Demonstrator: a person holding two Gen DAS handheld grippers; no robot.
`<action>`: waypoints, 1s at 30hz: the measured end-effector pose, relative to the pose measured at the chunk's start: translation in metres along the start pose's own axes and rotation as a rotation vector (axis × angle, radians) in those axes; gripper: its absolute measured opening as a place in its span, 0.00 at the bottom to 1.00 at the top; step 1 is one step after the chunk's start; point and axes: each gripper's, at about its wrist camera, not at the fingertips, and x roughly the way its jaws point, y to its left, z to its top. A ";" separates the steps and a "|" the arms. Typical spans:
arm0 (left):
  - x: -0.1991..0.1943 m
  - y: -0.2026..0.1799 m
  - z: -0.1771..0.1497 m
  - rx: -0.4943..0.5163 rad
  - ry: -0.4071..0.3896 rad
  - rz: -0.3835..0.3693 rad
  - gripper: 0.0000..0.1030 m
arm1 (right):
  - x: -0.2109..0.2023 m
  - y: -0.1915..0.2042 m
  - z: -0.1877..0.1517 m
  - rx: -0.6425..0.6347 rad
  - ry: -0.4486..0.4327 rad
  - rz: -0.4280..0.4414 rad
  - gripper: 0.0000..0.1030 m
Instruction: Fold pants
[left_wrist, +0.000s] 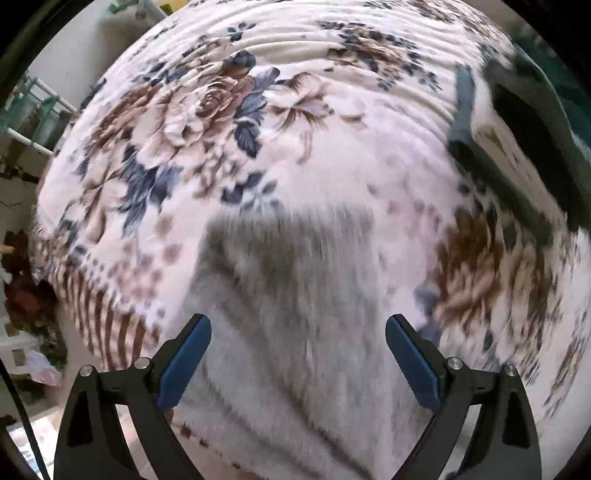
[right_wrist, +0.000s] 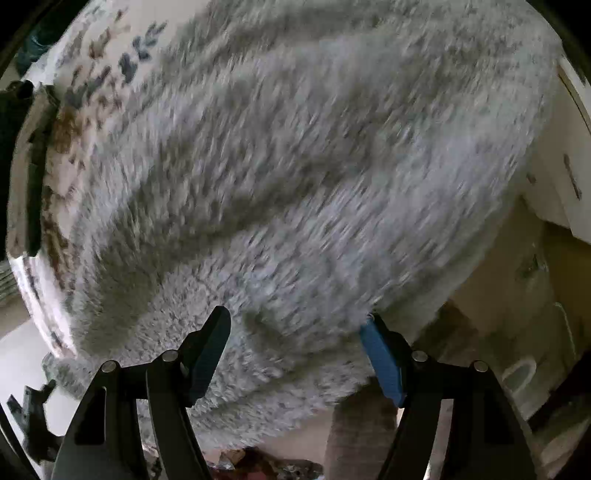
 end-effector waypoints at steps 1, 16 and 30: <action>0.006 -0.002 0.009 0.010 0.013 -0.016 0.94 | 0.004 0.004 -0.005 0.014 -0.001 0.008 0.72; -0.065 0.086 -0.047 -0.096 -0.227 -0.179 0.08 | -0.054 0.057 -0.071 -0.164 -0.191 0.020 0.10; 0.066 0.179 -0.141 -0.283 0.075 -0.102 0.15 | -0.003 -0.014 -0.064 -0.253 0.001 -0.135 0.14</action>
